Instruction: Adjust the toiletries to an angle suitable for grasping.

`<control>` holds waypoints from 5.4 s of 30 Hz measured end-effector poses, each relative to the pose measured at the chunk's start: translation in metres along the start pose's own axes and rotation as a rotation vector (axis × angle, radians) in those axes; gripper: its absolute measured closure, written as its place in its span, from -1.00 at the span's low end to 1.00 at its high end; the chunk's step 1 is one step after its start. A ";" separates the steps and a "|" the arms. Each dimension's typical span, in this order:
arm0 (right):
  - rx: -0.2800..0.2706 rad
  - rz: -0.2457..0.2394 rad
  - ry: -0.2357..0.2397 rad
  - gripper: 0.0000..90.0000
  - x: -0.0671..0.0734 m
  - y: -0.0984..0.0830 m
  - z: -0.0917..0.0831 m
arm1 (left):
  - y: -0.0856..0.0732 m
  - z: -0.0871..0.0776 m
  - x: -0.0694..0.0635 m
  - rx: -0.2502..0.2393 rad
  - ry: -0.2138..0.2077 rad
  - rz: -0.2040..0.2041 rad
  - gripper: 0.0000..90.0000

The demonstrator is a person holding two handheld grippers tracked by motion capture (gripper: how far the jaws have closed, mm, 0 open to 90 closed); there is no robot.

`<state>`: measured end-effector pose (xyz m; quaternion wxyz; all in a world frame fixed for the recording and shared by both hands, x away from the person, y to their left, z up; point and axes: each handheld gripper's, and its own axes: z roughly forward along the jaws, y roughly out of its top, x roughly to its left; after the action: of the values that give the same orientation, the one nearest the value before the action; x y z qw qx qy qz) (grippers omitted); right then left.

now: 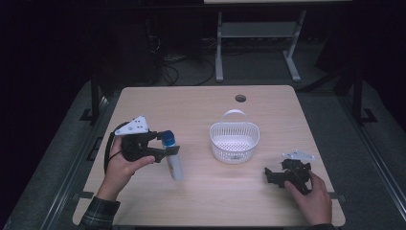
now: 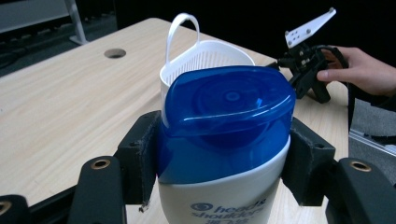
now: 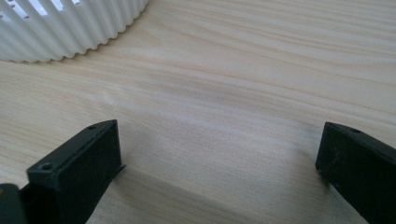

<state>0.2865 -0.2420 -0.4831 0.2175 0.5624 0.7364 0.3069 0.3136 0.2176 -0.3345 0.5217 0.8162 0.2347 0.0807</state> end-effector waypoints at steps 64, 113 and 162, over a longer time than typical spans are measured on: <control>-0.001 0.000 -0.001 -1.00 0.000 0.000 0.000 | 0.087 0.050 0.009 -0.048 -0.038 0.079 -0.18; 0.000 0.000 -0.001 -1.00 0.000 0.000 0.000 | 0.113 0.123 0.003 -0.059 -0.060 0.135 -0.18; 0.000 0.001 0.000 -1.00 0.000 0.000 0.000 | 0.059 0.160 0.015 0.027 -0.053 0.093 -0.18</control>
<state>0.2864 -0.2419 -0.4831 0.2176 0.5627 0.7362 0.3068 0.4046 0.0743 -0.3542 0.5124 0.8350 0.1835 0.0803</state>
